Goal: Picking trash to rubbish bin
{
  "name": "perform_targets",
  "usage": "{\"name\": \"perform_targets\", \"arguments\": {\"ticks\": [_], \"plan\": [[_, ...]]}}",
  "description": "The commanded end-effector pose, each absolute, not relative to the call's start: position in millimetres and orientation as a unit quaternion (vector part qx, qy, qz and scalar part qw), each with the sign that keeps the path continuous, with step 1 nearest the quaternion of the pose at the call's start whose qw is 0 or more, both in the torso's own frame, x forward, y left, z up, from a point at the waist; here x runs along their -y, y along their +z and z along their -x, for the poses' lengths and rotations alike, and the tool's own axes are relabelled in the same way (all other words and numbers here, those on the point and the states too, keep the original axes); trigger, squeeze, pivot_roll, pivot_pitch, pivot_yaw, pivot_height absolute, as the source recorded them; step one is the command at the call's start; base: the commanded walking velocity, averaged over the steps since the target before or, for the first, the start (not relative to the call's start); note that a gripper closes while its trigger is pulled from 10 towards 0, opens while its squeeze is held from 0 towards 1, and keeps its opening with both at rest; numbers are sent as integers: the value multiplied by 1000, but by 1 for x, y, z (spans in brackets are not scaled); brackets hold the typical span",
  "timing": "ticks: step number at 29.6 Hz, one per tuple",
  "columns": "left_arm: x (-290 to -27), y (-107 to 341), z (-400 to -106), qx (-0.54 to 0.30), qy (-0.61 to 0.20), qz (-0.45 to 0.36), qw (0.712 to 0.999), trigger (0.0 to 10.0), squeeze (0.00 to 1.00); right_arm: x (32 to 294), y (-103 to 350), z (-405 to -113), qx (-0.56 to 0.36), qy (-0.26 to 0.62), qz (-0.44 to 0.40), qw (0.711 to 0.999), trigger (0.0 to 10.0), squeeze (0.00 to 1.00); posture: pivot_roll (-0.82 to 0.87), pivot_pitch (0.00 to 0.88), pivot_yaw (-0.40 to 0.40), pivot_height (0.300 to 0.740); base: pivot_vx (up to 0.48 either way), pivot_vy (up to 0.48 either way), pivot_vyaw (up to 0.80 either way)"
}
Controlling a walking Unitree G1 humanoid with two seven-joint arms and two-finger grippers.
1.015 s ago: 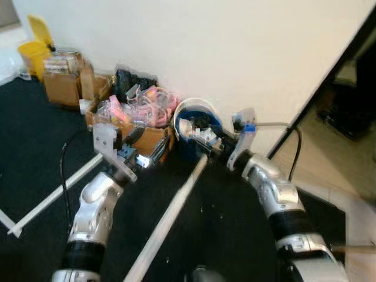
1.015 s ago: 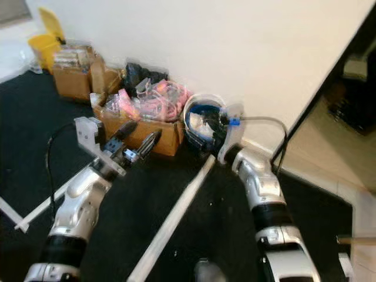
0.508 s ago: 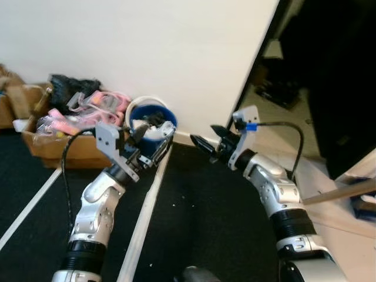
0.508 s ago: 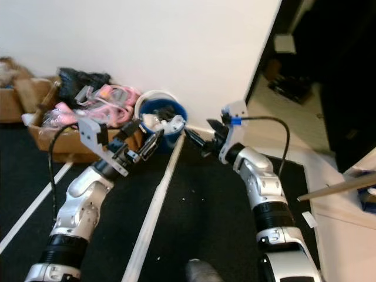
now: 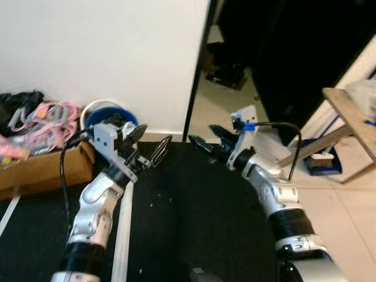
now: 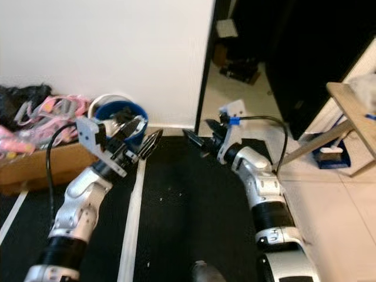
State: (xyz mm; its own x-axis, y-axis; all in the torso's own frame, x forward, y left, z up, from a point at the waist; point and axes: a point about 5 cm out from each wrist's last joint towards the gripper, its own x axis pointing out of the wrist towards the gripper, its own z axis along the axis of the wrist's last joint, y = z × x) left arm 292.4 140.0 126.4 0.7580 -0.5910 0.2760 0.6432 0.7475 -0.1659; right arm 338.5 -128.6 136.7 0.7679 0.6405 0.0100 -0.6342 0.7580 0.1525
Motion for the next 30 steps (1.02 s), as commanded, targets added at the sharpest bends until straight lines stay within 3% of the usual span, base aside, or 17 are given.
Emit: {"name": "perform_targets", "arguments": {"ticks": [1,30], "plan": [[-138,124,-292,97,-339,125,928,10000,0,134,134,-339,-29,332,-71,940,10000,0,15,0,-45,740,0,0,-788],[-136,122,-291,96,-341,123,927,10000,0,134,132,-339,-33,334,-69,940,10000,0,14,0,-48,740,0,0,-788]]}}
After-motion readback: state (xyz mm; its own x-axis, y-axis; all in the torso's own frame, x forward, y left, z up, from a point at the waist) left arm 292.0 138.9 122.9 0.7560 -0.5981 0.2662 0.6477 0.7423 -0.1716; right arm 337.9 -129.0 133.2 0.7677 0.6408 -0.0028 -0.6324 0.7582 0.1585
